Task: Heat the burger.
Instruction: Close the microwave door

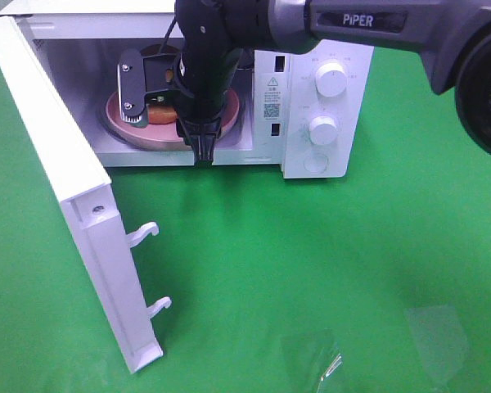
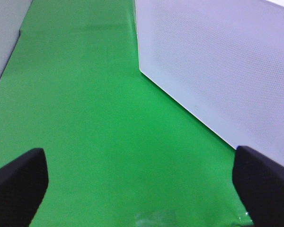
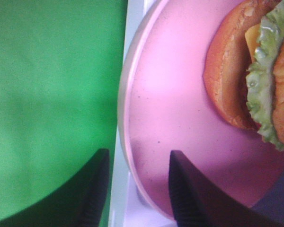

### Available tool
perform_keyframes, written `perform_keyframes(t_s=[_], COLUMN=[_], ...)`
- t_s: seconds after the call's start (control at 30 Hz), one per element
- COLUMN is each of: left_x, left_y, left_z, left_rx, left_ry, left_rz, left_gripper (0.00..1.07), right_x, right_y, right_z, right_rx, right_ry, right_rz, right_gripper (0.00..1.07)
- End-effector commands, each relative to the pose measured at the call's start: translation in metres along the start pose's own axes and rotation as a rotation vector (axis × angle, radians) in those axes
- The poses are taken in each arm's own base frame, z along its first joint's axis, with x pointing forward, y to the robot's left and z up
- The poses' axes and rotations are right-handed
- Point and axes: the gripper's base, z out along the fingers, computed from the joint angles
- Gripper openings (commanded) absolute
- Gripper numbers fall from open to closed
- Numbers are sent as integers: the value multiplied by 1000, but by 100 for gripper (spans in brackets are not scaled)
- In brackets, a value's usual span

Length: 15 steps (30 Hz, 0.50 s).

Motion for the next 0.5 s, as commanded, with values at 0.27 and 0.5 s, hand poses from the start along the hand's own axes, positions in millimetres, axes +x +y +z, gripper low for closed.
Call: perform_keyframes(t_s=[0.27, 0.5], left_x=[1, 1], left_y=[0, 0], left_z=[-2, -2], left_rx=[4, 4], left_ry=[-34, -34], left_rz=[-1, -1], left_gripper=[98, 98], right_x=[5, 14], right_y=[18, 35], right_z=[-13, -22], right_rx=[2, -20], right_ry=[-22, -25], right_rz=[-35, -45], right_gripper=[46, 65])
